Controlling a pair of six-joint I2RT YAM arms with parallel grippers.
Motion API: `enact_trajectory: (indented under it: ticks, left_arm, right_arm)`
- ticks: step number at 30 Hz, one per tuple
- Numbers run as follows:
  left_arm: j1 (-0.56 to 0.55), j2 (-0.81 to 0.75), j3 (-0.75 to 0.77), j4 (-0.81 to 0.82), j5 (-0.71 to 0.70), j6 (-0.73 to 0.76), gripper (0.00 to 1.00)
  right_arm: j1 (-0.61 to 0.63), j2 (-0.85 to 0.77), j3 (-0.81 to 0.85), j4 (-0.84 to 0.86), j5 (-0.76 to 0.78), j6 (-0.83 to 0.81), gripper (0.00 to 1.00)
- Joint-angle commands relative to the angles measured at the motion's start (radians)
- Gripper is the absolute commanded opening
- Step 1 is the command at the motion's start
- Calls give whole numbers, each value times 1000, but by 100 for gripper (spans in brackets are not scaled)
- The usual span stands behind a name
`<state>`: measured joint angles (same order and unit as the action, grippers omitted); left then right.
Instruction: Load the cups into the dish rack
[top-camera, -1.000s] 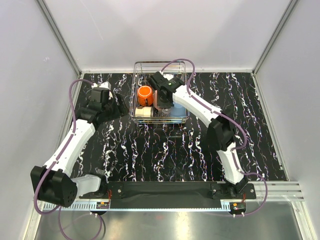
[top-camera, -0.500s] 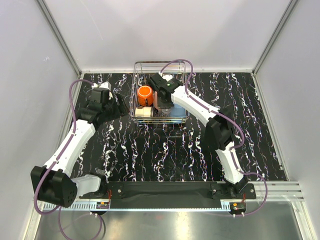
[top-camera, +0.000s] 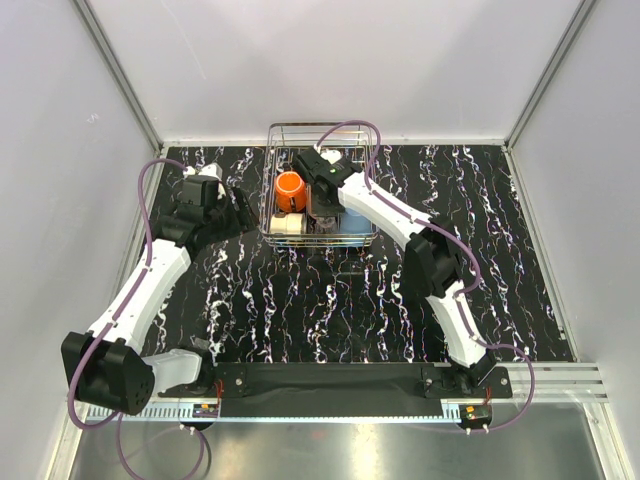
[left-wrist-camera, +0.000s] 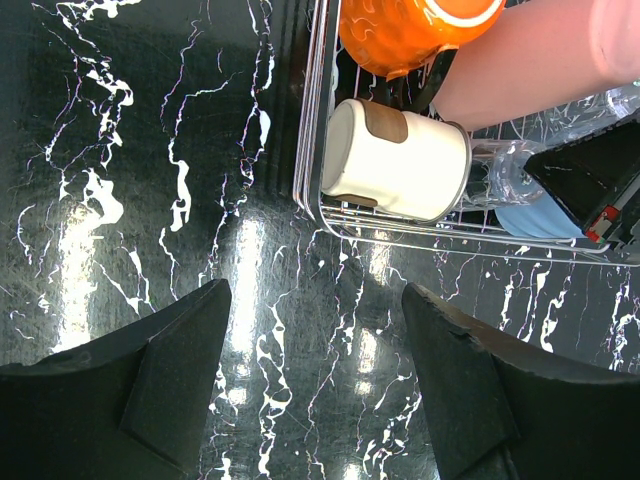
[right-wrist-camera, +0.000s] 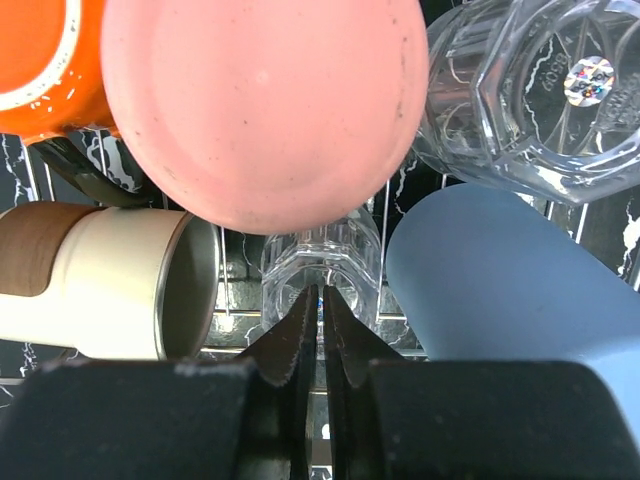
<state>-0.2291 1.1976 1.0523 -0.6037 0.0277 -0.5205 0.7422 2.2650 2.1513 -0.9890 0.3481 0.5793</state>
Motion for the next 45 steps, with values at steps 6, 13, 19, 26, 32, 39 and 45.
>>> enact_trajectory:
  ticks: [6, 13, 19, 26, 32, 39, 45]
  left_arm:
    - [7, -10, -5, 48, 14, 13, 74]
    - [8, -9, -3, 48, 17, 11, 74]
    - [11, -10, -6, 48, 11, 11, 74]
    - [13, -4, -6, 48, 15, 11, 74]
    - [14, -3, -6, 48, 20, 11, 74]
    - [17, -1, -8, 51, 32, 8, 74]
    - [19, 0, -8, 51, 35, 8, 74]
  right_arm:
    - [-7, 8, 33, 12, -9, -6, 10]
    - [-7, -51, 41, -19, -9, -6, 28]
    - [-3, -125, 16, 32, -92, 14, 45]
    - [-4, -171, -50, 142, -222, 27, 63]
    - [-4, -145, -76, 199, -345, 45, 68]
    - [-4, -148, -145, 309, -393, 79, 66]
    - [-4, -124, -172, 337, -416, 100, 64]
